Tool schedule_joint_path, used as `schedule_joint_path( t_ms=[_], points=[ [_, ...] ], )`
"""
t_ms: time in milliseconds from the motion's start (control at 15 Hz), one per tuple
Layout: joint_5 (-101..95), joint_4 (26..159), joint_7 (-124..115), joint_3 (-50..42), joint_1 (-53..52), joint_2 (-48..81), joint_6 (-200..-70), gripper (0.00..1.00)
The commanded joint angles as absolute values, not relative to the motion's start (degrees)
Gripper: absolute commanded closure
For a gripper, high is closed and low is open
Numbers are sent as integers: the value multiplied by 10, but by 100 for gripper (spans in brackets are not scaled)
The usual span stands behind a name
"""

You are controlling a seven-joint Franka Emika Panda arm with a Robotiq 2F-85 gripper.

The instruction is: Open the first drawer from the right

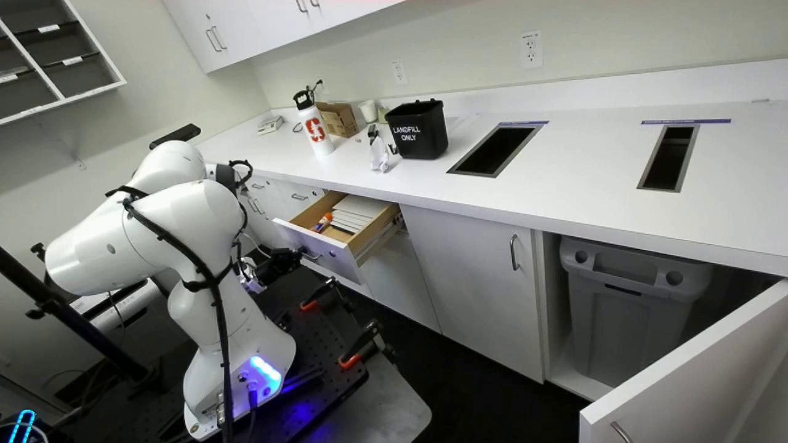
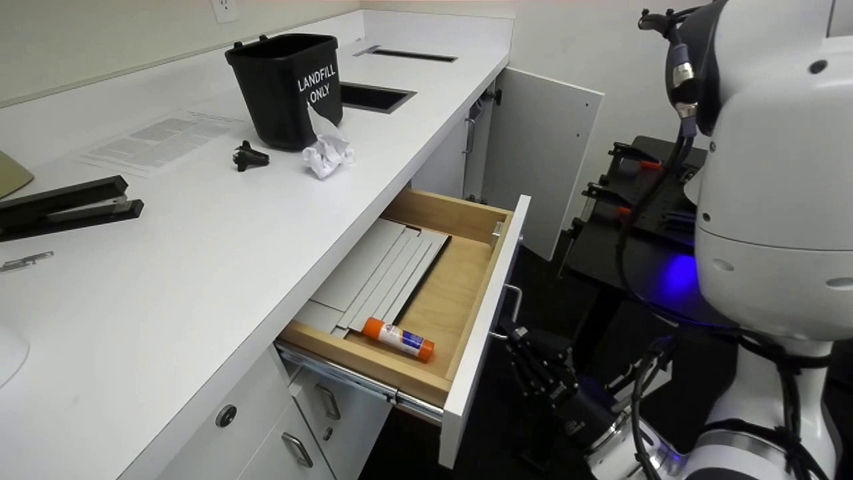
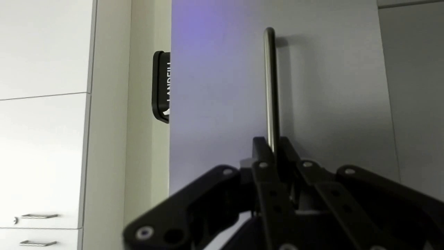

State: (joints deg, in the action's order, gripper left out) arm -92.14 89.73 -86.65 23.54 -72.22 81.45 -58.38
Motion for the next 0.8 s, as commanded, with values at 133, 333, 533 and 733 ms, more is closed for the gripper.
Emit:
schedule_joint_path(
  t_ms=[133, 333, 533, 733],
  points=[
    [-940, 971, -934, 235, -746, 776, -622, 97],
    [-959, 998, -930, 234, -739, 758, -637, 62],
    [-991, 1023, -948, 240, -729, 727, -678, 41],
    [-1011, 1059, -950, 256, -717, 675, -729, 19]
  ],
)
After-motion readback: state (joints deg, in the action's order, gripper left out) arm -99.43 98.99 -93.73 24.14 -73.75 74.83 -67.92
